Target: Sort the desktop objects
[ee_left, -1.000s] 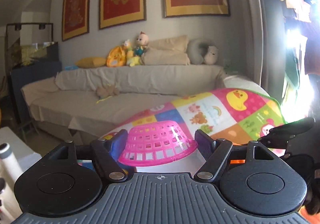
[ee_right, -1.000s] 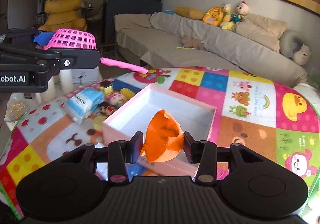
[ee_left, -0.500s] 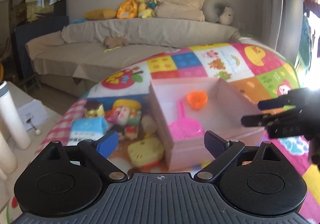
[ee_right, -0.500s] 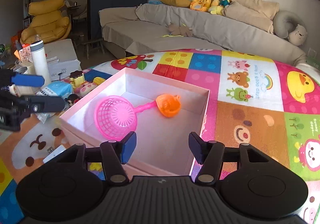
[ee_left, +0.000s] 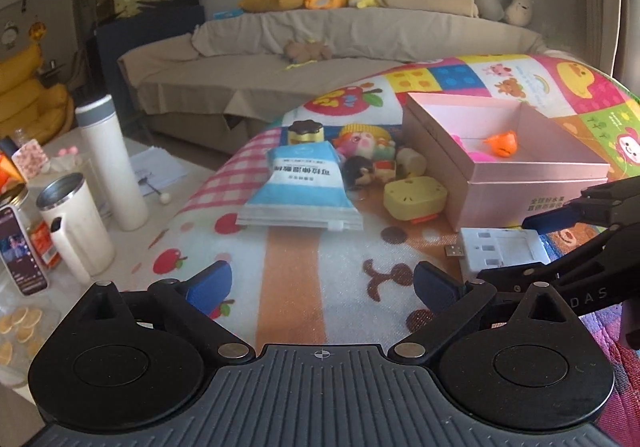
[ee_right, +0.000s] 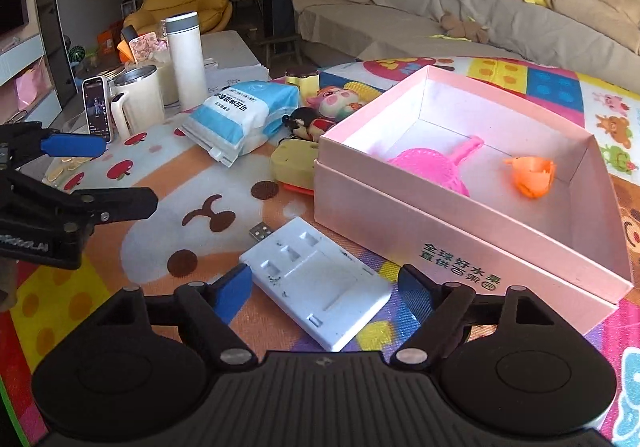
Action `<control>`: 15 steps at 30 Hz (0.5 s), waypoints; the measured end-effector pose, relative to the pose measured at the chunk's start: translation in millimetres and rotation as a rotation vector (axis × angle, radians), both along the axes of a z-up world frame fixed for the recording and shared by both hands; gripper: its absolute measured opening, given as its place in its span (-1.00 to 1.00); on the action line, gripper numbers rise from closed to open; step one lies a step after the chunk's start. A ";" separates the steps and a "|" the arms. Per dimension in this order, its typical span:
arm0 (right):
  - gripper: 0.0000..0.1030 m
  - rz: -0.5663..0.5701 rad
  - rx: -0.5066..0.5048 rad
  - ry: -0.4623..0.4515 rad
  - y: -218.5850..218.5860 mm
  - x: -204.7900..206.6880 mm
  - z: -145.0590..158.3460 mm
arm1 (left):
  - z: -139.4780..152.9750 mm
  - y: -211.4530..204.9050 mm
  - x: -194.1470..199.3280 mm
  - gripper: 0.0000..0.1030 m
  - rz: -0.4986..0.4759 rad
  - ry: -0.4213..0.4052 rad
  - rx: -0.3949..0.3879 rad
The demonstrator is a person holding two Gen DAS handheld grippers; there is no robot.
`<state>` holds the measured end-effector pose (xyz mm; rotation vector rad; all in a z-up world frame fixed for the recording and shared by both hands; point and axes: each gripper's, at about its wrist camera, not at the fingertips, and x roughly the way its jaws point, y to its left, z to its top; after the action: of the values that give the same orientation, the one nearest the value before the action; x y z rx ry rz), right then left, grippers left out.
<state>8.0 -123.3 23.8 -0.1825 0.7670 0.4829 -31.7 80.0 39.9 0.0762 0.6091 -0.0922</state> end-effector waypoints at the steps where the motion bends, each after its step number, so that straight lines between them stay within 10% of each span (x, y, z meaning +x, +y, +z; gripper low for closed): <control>1: 0.63 0.001 0.011 0.010 0.1 3.1 -2.0 | -0.2 0.1 1.1 0.96 -0.004 -0.007 0.000; 8: 0.07 0.050 -0.016 0.014 -7.7 -8.3 -1.0 | -2.4 -15.0 45.0 0.96 0.029 -0.009 0.018; 15: -0.05 0.007 -0.050 0.003 -40.6 -39.6 0.5 | -9.8 -65.1 66.1 0.96 -0.215 -0.017 0.079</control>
<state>-31.6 -163.9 24.3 -0.2317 0.7819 0.4710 34.4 14.9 30.1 0.2185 0.5861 -0.2759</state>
